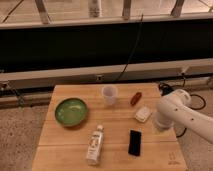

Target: Push the eraser across the table

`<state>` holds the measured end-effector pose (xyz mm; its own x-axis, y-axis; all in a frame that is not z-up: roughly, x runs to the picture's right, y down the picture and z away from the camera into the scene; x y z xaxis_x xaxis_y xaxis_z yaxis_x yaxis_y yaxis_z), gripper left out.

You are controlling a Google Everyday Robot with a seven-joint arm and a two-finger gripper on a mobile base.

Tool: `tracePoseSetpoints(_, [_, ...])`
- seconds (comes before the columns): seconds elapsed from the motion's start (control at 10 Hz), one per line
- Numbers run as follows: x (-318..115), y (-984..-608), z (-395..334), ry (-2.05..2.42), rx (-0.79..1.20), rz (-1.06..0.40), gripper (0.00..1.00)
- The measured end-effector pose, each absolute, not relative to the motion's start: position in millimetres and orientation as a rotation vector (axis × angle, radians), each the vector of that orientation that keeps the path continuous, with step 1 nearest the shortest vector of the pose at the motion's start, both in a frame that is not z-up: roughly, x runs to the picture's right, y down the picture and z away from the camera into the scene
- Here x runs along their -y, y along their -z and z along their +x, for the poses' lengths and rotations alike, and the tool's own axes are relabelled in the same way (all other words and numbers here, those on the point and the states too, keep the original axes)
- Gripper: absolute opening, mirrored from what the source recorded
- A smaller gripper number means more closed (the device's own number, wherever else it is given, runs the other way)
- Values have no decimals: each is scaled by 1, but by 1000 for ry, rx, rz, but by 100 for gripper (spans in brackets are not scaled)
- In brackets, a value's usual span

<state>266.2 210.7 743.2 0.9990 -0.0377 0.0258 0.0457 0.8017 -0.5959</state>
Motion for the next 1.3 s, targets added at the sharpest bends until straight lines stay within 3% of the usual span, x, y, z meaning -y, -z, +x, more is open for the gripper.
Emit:
tracePoseSetpoints(0.2, [-219, -752, 266, 40, 14, -652, 2])
tracePoseSetpoints(1.3, [-254, -780, 256, 28, 44, -716, 1])
